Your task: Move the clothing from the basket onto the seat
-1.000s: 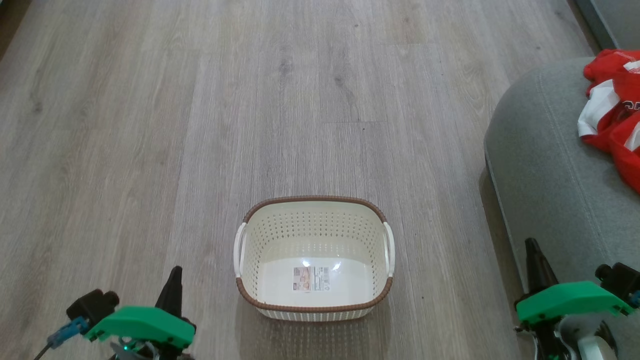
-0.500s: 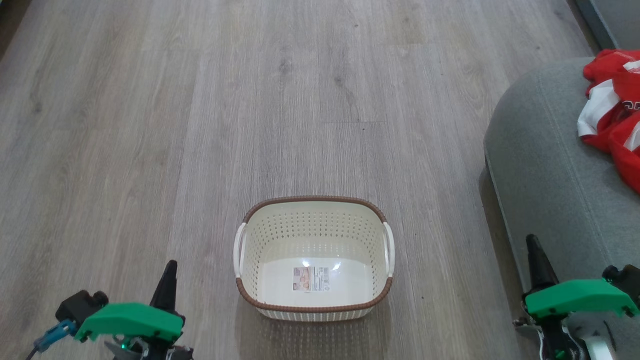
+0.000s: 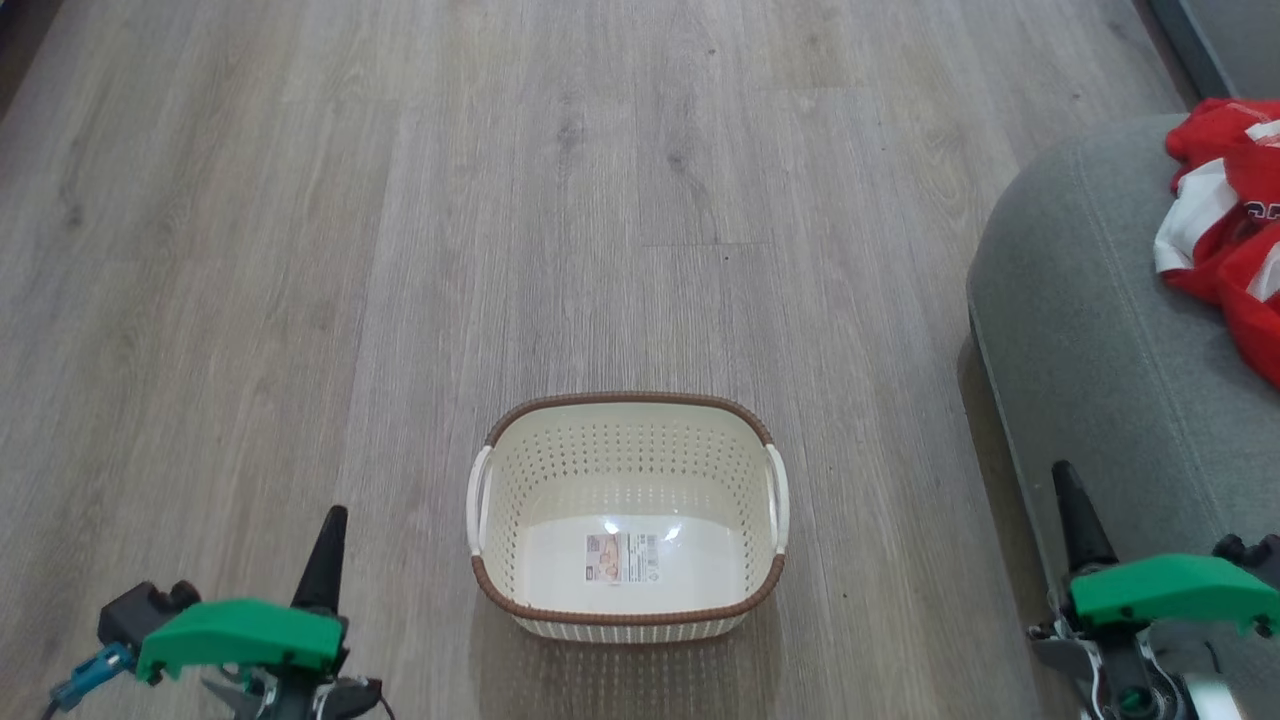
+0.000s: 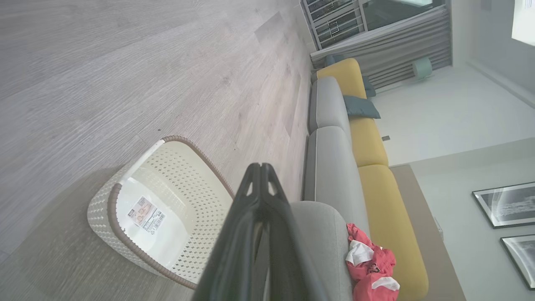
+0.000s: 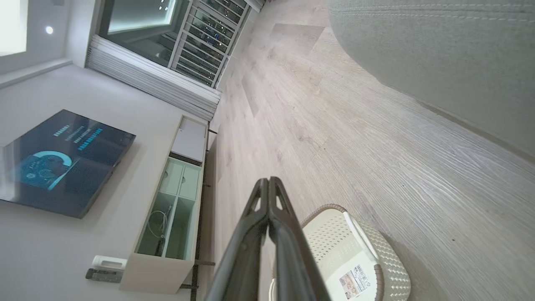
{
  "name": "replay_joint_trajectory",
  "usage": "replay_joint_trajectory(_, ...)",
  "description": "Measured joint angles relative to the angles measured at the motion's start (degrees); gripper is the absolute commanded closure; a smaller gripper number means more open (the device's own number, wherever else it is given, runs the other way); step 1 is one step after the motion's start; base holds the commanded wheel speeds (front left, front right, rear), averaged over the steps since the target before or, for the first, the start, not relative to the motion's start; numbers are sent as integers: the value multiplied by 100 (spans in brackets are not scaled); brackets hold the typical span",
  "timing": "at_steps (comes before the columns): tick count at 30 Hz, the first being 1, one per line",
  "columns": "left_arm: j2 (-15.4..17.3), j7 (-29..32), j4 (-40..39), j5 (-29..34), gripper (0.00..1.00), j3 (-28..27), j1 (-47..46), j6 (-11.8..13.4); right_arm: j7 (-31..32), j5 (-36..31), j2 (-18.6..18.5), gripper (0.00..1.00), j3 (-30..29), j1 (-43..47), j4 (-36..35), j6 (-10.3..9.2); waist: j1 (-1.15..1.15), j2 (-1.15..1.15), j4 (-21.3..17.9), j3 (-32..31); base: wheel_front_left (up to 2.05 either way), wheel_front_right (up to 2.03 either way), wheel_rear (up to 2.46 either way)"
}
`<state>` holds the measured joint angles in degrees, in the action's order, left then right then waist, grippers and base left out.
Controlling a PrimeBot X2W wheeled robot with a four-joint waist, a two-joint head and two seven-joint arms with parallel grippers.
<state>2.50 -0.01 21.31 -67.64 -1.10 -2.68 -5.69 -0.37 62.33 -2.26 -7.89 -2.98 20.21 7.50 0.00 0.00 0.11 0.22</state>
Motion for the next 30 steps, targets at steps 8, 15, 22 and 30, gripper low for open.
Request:
replay_joint_trajectory(8,-2,124,-114,-487,100,-77,-4,-24,143,599,0,100,0,0,-77,0,0,0,-2,-1,0,0,0)
replay_joint_trajectory(15,-3,246,-196,-917,100,-114,-26,-63,253,1115,0,100,0,-1,-147,0,0,0,-4,-1,0,0,0)
replay_joint_trajectory(22,-4,354,-299,-1350,100,-185,-65,-73,372,1647,0,100,0,-1,-208,0,0,0,-6,-2,0,0,0)
replay_joint_trajectory(30,-5,457,-385,-1824,100,-263,-65,-119,493,2226,0,100,0,-2,-281,0,0,0,-8,-3,0,0,0)
